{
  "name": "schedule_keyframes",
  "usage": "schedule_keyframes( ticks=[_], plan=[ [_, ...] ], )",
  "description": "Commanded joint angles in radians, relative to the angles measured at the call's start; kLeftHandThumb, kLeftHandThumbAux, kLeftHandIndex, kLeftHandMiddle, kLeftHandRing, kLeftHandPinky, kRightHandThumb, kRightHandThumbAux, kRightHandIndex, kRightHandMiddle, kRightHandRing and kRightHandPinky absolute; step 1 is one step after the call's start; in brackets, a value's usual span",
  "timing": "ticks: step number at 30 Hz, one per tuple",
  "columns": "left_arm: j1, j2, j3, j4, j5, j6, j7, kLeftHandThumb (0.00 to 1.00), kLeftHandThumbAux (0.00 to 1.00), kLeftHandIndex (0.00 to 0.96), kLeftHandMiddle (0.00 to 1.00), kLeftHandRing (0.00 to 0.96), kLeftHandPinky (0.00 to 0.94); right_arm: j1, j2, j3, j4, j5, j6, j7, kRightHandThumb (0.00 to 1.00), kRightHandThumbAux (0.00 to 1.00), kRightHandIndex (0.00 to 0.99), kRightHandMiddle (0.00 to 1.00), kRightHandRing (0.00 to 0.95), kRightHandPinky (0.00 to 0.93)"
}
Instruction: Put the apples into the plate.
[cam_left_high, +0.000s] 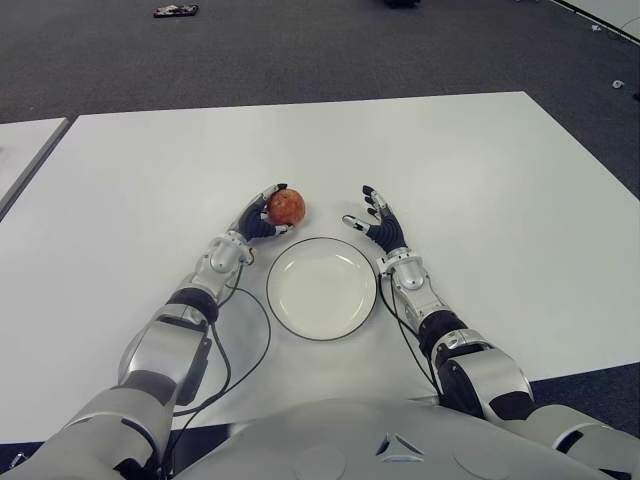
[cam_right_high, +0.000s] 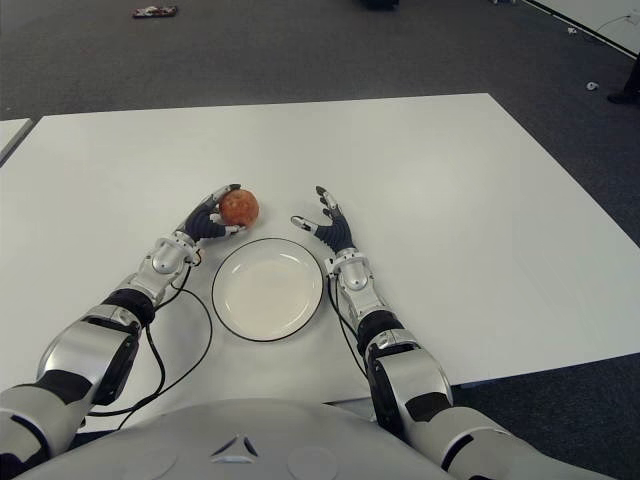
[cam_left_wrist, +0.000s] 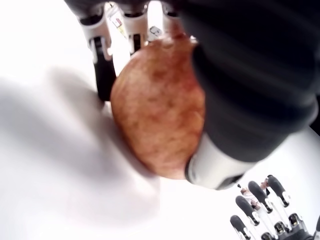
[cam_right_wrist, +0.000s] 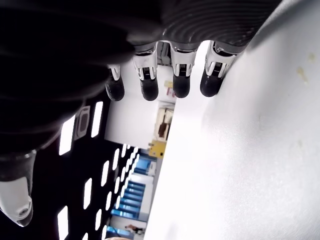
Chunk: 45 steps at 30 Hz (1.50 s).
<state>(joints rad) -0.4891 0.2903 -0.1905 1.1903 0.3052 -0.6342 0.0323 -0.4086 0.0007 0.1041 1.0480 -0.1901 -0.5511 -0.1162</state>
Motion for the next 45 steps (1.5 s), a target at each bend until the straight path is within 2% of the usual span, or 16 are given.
schedule_keyframes(
  ticks=[1,13,34,38,45],
  plan=[
    [0.021,-0.006,-0.009,0.028,0.015,0.032,0.0,0.731,0.676,0.447,0.798,0.8,0.806,0.036,0.004,-0.001,0.025,0.003,0.044,0.011,0.06,0.586,0.0,0.0,0.0,0.016],
    [0.02,-0.005,-0.005,0.024,0.008,0.039,-0.012,0.73,0.678,0.447,0.814,0.81,0.807,0.038,0.005,-0.002,0.023,0.008,0.039,0.021,0.058,0.571,0.0,0.0,0.0,0.016],
    [0.022,0.003,-0.004,0.018,0.009,0.027,0.025,0.709,0.683,0.444,0.851,0.842,0.848,0.033,0.005,-0.003,0.03,0.009,0.049,0.024,0.066,0.576,0.0,0.0,0.0,0.016],
    [0.019,0.003,0.052,0.007,-0.063,0.024,-0.027,0.709,0.684,0.445,0.853,0.845,0.848,0.033,0.006,-0.003,0.031,0.009,0.049,0.024,0.064,0.575,0.0,0.0,0.0,0.015],
    [0.013,-0.035,0.213,-0.018,-0.28,0.051,-0.22,0.727,0.687,0.446,0.862,0.858,0.886,0.034,0.007,-0.003,0.029,0.013,0.054,0.027,0.063,0.578,0.0,0.0,0.0,0.012]
  ],
)
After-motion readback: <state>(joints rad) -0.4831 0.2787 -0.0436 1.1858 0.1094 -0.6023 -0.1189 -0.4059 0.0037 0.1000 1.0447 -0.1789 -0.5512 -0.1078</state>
